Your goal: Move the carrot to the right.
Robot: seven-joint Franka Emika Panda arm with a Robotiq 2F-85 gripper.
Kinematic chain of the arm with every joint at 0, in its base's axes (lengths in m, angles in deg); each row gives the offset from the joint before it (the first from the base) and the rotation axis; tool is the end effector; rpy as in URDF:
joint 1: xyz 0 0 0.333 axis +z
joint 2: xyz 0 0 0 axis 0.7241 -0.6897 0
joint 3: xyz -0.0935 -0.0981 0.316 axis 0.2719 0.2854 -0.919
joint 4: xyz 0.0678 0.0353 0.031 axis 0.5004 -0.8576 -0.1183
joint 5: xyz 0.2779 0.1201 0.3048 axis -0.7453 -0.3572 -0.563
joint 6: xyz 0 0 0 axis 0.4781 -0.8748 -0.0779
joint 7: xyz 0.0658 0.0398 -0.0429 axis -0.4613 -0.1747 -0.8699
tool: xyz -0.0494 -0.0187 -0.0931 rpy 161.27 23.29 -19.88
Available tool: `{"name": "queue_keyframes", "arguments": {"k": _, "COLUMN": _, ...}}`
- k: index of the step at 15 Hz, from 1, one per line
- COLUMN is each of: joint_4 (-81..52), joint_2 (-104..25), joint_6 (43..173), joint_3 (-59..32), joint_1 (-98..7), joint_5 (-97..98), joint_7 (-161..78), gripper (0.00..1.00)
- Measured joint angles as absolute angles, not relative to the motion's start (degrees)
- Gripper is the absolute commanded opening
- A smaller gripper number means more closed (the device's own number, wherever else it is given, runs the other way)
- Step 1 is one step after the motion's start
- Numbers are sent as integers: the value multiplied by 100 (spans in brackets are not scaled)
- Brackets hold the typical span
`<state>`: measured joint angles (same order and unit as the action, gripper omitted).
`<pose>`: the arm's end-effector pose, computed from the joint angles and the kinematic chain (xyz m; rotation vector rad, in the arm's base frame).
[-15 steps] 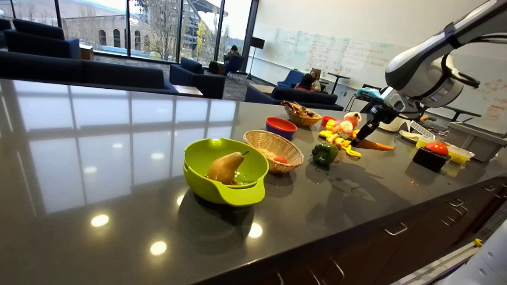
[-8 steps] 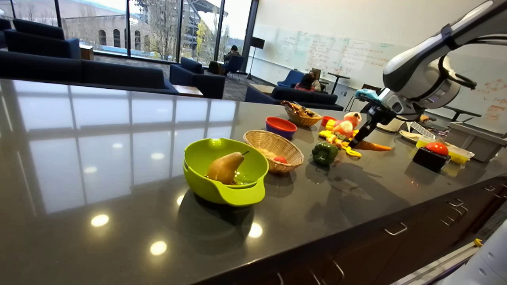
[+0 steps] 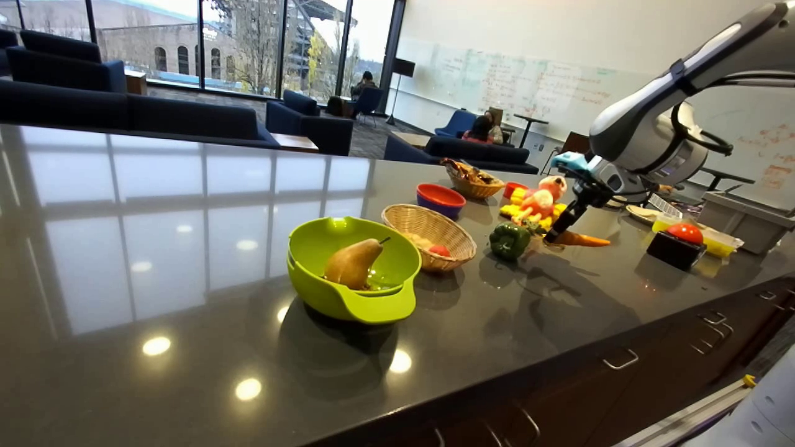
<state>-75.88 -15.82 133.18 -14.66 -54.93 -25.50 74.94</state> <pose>0.4361 -0.1047 0.2942 -0.6771 2.7665 0.0292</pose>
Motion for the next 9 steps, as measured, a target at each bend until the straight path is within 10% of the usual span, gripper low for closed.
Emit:
{"name": "queue_keyframes", "arguments": {"k": 4, "joint_4": -7578, "joint_2": -1882, "joint_6": 13475, "joint_3": -1442, "joint_1": -5441, "joint_5": -2587, "joint_7": 7397, "gripper": 19}}
{"name": "queue_keyframes", "arguments": {"k": 6, "joint_4": -7584, "joint_2": -1991, "joint_6": 13547, "joint_3": -1440, "joint_1": -5411, "joint_5": -2743, "joint_7": 7250, "gripper": 70}}
{"name": "queue_keyframes", "arguments": {"k": 9, "joint_4": -7610, "joint_2": -2009, "joint_6": 13639, "joint_3": -1443, "joint_1": -5352, "joint_5": -3013, "joint_7": 6873, "gripper": 87}}
